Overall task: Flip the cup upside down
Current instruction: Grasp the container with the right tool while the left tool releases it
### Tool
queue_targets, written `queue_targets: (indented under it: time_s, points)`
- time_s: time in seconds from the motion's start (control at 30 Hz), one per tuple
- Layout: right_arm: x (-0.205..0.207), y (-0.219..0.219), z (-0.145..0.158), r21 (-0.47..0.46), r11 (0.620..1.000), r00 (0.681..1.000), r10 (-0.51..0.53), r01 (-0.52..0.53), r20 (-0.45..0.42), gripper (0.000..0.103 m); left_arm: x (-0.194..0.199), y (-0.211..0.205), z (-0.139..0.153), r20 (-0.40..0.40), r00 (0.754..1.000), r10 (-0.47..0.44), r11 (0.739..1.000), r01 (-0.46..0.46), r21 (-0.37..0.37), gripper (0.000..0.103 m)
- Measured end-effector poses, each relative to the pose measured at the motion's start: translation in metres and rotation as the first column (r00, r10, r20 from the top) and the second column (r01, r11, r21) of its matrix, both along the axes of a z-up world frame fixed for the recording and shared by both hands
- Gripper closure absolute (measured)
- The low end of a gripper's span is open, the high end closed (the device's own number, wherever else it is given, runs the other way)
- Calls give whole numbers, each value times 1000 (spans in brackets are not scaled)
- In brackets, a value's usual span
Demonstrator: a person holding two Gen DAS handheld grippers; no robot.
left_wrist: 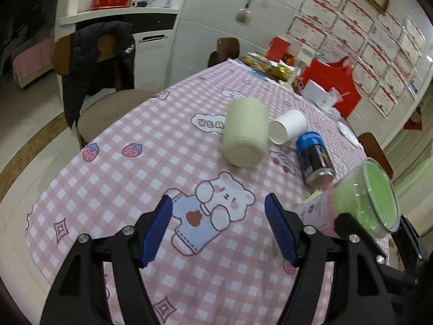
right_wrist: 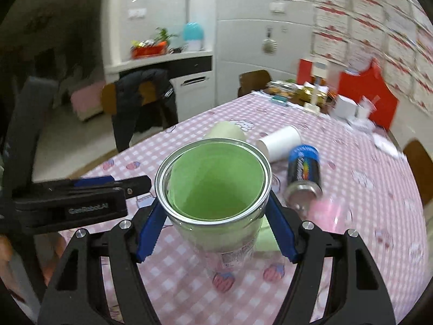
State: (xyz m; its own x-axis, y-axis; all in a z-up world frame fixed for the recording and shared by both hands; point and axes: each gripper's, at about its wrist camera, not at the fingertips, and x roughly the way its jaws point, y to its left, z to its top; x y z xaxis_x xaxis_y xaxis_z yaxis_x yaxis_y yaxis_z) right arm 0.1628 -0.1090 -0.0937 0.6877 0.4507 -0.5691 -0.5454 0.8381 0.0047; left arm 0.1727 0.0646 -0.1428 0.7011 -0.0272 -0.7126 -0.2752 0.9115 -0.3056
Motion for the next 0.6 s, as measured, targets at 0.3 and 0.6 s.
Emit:
queue_targets:
  time_s: [0.3,0.6]
  points:
    - [-31,-17,-8,6,992,992,-124,124,-4,35,-14,-30,-3,5,989,-150,987,150,50,33]
    - [-44,-25,-22,44,980,980,-194,196,-44,35,-21,-35,-9,-15,978,-208,976,209,63,33]
